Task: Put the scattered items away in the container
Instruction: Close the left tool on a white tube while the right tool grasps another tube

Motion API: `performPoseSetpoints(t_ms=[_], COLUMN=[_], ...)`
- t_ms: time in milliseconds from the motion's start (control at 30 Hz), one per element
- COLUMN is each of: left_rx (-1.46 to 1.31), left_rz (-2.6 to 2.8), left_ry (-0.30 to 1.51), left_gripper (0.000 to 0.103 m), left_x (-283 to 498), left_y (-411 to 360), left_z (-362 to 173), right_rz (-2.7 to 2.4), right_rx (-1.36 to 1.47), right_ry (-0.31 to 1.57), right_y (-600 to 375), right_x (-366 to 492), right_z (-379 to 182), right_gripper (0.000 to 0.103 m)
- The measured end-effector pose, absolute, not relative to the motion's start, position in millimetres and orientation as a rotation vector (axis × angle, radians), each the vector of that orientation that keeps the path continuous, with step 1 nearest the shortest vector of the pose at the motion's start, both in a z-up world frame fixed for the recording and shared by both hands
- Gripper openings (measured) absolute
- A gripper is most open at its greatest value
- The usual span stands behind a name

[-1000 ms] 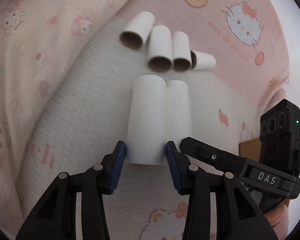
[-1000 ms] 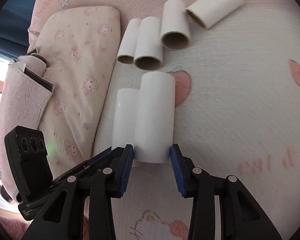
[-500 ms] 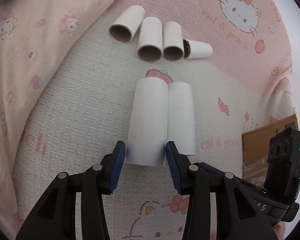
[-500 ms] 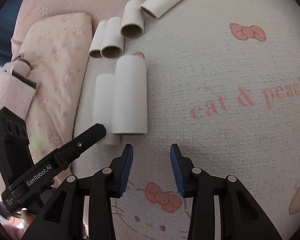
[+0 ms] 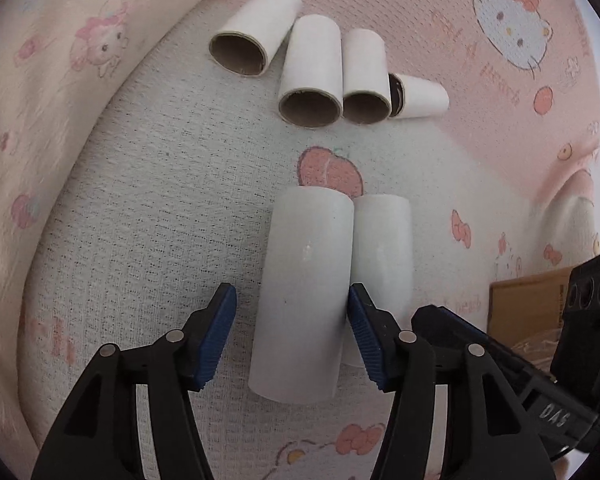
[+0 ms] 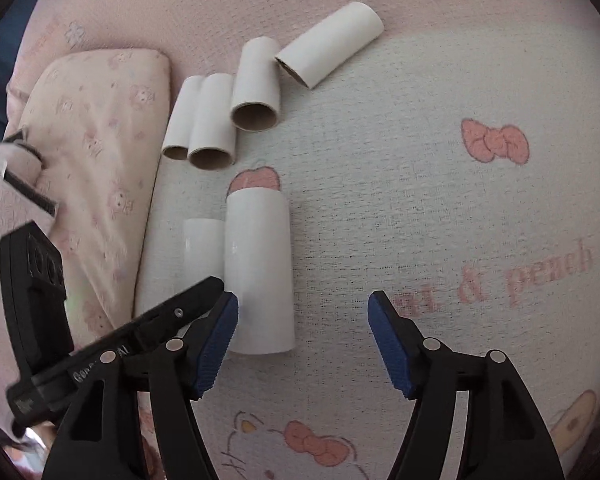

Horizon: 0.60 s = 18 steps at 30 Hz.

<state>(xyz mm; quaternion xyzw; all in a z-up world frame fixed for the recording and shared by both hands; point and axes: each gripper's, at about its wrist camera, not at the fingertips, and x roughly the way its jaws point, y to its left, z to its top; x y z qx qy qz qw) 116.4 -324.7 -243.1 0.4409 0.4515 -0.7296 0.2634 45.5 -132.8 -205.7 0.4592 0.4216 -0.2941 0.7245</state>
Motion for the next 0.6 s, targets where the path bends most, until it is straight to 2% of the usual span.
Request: performPoseSetpoints(t_ms=[100,400,600], left_rx=[1.161,1.159,1.145], left_rz=[-1.971,-1.929,-1.925], left_ry=[1.218,1.206,1.237], left_gripper=[0.048,0.048,0.047], left_x=[122,135,134], left_y=[-324,-334,-331], left_z=[-238,-237,-243], right_rz=[-0.627,-0.599,-0.653], right_rx=[1.048,1.003,0.960], right_ry=[0.920,1.018,1.038], right_y=[-137,-143,-143], right_x=[49,87,87], right_z=[-209,-222,-224], right_gripper=[0.066,0.065,0.049])
